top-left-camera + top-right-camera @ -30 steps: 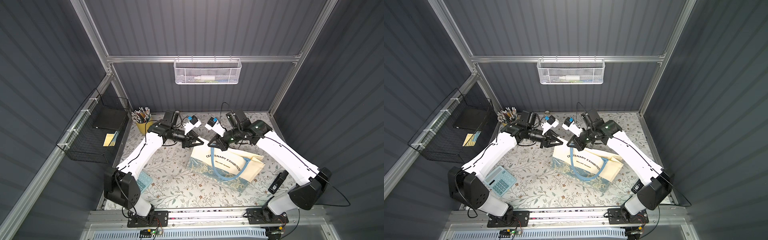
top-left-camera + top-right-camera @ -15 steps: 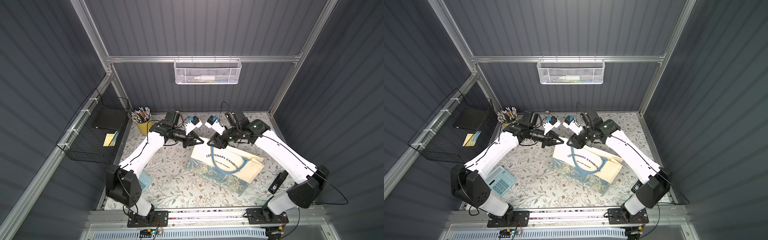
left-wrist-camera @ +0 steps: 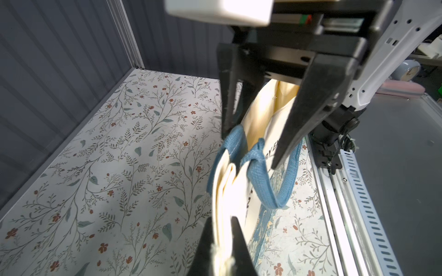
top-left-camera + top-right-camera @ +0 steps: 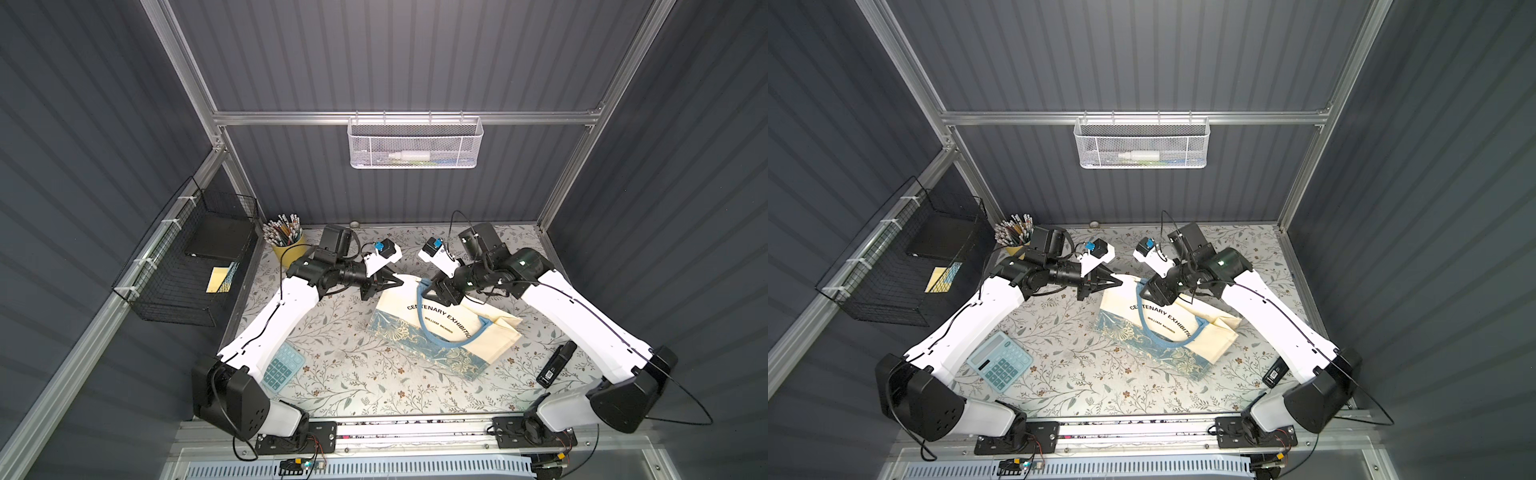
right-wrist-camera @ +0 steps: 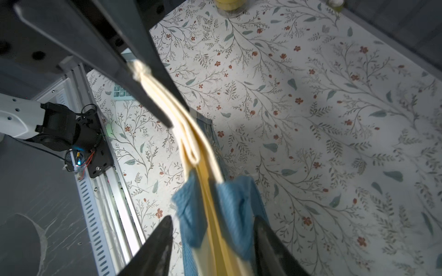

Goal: Put away the canvas bag
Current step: Press the canvas bag.

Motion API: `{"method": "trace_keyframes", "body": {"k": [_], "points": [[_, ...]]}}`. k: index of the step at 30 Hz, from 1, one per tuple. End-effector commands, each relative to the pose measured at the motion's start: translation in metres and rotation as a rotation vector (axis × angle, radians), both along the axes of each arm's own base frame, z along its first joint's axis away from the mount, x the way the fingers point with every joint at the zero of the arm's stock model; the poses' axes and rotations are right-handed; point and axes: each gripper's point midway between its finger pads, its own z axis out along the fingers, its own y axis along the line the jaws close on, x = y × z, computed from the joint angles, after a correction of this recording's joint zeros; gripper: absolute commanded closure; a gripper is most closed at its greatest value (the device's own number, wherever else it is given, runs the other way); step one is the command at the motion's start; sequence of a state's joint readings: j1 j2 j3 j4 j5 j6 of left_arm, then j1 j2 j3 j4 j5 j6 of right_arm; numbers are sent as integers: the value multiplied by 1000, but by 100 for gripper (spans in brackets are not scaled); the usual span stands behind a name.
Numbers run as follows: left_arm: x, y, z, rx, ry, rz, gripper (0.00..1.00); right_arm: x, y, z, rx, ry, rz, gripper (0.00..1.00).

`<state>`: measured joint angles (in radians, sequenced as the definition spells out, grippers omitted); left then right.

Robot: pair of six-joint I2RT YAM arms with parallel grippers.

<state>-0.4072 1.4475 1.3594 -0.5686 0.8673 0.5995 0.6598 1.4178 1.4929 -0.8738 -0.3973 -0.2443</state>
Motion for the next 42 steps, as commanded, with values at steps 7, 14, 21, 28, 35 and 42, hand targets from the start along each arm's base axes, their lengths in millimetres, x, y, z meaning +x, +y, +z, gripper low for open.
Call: {"method": "trace_keyframes", "body": {"k": [7,14,21,28,35,42], "points": [[37,20,-12,100,-192,120,100,-33,-38,-22,-68,76,-89,49],[38,28,-5,108,-263,90,100,-45,-50,-44,-92,130,-131,49],[48,35,-3,118,-278,120,100,-62,-53,-41,-32,160,-131,55],[54,35,0,116,-284,133,100,-63,-53,-36,-38,170,-131,100],[52,31,14,73,-260,128,66,-60,-50,-36,-49,164,-114,100],[30,12,54,-69,-205,17,42,-28,-47,-13,-80,43,-151,100]]}}
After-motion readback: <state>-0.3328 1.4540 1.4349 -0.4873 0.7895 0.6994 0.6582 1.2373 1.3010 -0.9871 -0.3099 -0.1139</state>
